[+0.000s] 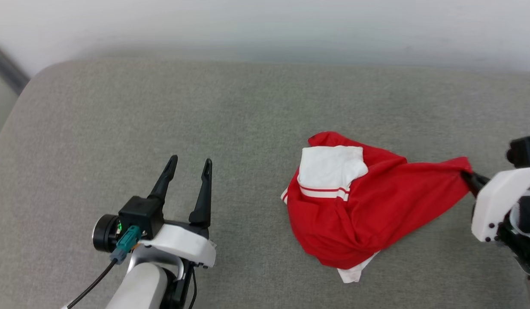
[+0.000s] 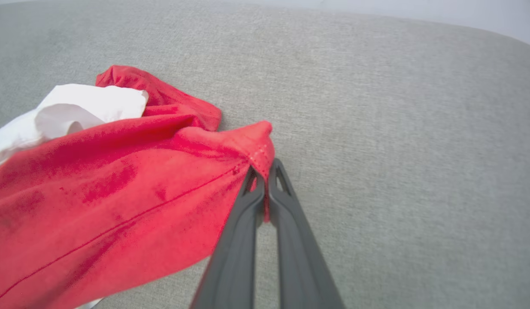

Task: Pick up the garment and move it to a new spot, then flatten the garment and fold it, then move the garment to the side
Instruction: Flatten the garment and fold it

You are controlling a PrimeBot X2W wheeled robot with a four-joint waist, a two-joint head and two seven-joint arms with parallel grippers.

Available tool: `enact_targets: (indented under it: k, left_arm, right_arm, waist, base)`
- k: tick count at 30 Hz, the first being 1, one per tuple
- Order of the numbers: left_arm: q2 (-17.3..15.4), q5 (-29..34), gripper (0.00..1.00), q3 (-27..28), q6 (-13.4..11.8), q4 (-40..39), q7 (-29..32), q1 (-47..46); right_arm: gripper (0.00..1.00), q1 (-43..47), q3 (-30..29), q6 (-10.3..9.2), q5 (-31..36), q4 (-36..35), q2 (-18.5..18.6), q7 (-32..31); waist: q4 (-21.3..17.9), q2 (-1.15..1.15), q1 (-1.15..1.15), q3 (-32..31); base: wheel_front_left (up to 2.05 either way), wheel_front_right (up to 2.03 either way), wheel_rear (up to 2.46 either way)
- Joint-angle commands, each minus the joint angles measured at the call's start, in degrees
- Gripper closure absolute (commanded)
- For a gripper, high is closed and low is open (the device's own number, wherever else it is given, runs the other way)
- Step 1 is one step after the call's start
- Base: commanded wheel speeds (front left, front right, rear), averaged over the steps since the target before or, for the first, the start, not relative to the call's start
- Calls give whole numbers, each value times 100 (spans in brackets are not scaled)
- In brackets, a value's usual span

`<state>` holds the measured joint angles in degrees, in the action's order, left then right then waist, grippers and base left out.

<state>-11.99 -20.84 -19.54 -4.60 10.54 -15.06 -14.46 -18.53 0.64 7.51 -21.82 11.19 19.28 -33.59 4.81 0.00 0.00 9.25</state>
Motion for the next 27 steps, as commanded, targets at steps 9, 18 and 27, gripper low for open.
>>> enact_targets:
  k: [9,18,27]
  left_arm:
    - [-206,-140,0,167,-91,-34,26,494]
    - [-314,-202,0,209,-186,-241,169,639]
    - [-376,-207,0,193,-253,-420,283,663]
  right_arm:
    - [100,2231,-1297,-4,428,-1198,-925,-172]
    - [0,3102,-1510,-3,301,-773,-1576,310]
    - [0,2208,-1545,-3,-28,-797,-1635,1459]
  waist:
    - [-522,0,0,-701]
    - [-584,0,0,-744]
    - [-551,0,0,-694]
  base:
    - [0,0,0]
    - [0,0,0]
    - [0,0,0]
